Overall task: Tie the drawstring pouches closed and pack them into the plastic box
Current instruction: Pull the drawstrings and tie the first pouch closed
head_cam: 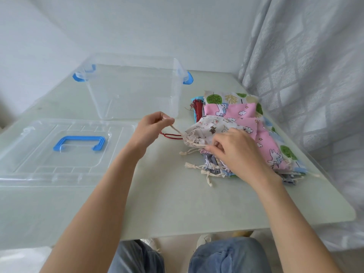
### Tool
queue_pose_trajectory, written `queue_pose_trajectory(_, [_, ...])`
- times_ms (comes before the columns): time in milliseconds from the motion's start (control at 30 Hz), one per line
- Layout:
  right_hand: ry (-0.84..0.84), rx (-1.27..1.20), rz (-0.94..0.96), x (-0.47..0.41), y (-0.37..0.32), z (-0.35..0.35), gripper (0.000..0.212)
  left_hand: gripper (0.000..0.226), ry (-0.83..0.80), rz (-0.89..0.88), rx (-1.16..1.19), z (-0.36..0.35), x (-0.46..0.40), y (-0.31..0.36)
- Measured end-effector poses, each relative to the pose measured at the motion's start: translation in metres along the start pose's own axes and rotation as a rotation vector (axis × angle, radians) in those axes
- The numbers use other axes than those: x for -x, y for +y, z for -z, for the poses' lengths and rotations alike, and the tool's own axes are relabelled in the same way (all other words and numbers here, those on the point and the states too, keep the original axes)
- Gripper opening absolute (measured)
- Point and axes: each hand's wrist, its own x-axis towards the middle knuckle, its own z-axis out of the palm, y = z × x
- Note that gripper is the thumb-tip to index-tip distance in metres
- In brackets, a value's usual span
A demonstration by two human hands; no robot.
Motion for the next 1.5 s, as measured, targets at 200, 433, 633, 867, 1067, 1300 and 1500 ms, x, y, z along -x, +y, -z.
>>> queue_pose_trajectory(200, [-0.101,-0.908,-0.191,-0.008,-0.011,0.016,0.024,0.020,-0.014,-0.084,-0.128,-0.008,0.000,-0.007])
queue_pose_trajectory(433, [-0.015,-1.507,-0.402,-0.031,-0.016,0.009,0.009,0.021,-0.331,-0.027,-0.086,-0.002,0.008,-0.004])
queue_pose_trajectory(633, [0.028,-1.481,-0.516,-0.038,-0.005,0.004,0.008,0.025,-0.460,-0.101,0.270,0.007,0.013,0.009])
queue_pose_trajectory(867, [0.016,-1.081,-0.415,-0.036,-0.013,-0.014,0.010,0.012,-0.407,-0.180,0.190,0.004,0.012,0.009])
queue_pose_trajectory(1067, [-0.076,-0.992,-0.362,-0.039,-0.018,-0.030,0.009,0.028,-0.316,-0.217,0.053,0.002,0.010,0.004])
queue_pose_trajectory(1300, [-0.087,-1.133,-0.499,-0.042,-0.013,-0.040,0.013,0.030,-0.309,-0.328,-0.197,-0.002,0.005,0.000])
queue_pose_trajectory(1500, [-0.177,-1.224,-0.384,-0.037,-0.010,-0.038,0.012,0.028,-0.277,-0.389,-0.267,-0.004,0.008,0.005])
